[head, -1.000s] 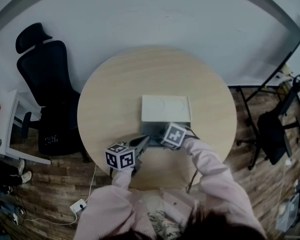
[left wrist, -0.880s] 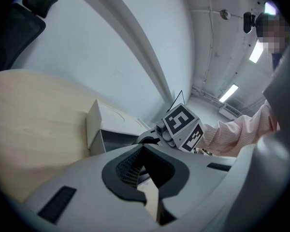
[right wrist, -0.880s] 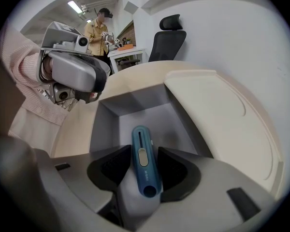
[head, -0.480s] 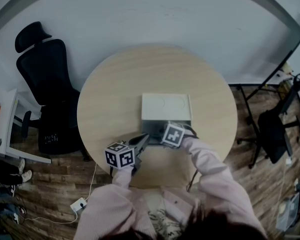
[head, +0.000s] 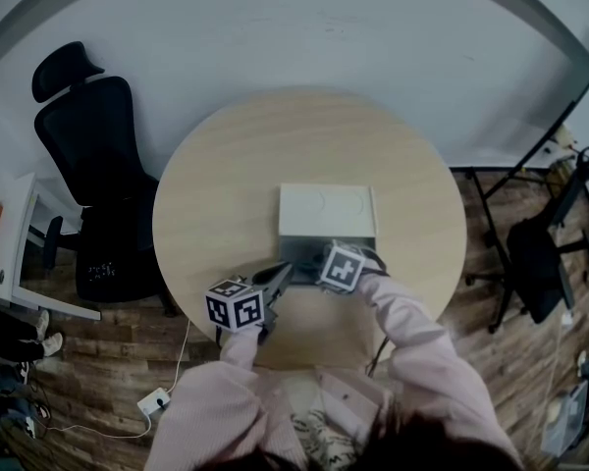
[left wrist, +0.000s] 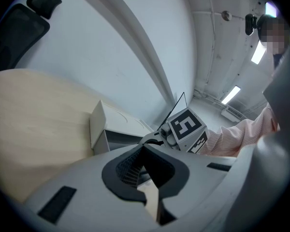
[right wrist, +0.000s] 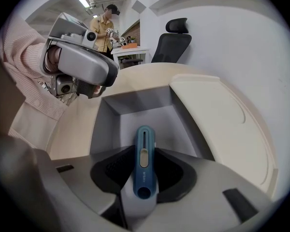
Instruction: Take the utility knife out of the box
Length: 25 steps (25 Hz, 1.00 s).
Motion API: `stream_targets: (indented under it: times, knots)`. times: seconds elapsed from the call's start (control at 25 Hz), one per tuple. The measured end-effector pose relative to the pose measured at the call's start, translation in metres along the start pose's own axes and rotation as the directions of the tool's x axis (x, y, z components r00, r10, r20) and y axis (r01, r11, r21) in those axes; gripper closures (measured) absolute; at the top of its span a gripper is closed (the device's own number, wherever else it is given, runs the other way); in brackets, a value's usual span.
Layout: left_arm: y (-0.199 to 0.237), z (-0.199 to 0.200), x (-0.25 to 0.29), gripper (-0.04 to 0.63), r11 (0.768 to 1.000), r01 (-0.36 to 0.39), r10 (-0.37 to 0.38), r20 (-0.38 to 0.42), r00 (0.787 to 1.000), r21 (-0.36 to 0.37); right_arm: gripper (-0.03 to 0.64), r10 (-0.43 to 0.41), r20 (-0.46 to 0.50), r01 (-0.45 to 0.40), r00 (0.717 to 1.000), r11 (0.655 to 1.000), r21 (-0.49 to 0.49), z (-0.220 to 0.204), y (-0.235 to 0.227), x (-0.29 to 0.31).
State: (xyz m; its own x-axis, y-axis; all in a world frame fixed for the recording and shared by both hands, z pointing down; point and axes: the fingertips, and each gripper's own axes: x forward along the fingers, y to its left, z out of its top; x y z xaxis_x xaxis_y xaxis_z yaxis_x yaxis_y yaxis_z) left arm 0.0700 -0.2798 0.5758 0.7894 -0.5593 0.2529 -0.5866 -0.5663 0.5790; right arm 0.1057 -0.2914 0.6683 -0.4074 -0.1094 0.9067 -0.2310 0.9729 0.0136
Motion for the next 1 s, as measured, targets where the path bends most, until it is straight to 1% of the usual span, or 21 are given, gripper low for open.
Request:
stream_targets:
  times: [0.16, 0.32, 0.52, 0.72, 0.88, 1.0]
  knots:
    - [0.001, -0.001, -0.001, 0.595, 1.000, -0.002, 0.002, -0.001, 1.000, 0.003, 0.476, -0.004, 0.035, 0.003, 0.999, 1.000, 0.022, 0.004, -0.001, -0.002]
    - [0.000, 0.000, -0.003, 0.597, 1.000, 0.000, 0.000, 0.002, 1.000, 0.005, 0.476, -0.019, 0.078, 0.013, 0.997, 0.997, 0.072, 0.007, -0.005, -0.008]
    - [-0.003, 0.001, -0.004, 0.595, 1.000, 0.006, -0.006, 0.004, 1.000, 0.013, 0.476, -0.041, 0.127, 0.027, 0.991, 0.993, 0.112, 0.010, -0.007, -0.017]
    - [-0.008, 0.001, -0.002, 0.595, 1.000, 0.011, -0.011, 0.001, 1.000, 0.022, 0.476, -0.061, 0.195, 0.028, 0.979, 0.985, 0.168, 0.013, -0.010, -0.028]
    - [-0.011, 0.002, -0.002, 0.595, 0.999, 0.014, -0.014, 0.002, 1.000, 0.040, 0.476, -0.096, 0.232, 0.046, 0.968, 0.976, 0.215, 0.007, -0.017, -0.029]
    - [-0.012, 0.002, -0.004, 0.597, 0.999, 0.016, -0.016, 0.000, 1.000, 0.052, 0.476, -0.108, 0.269, 0.045, 0.957, 0.972, 0.232, 0.011, -0.016, -0.034]
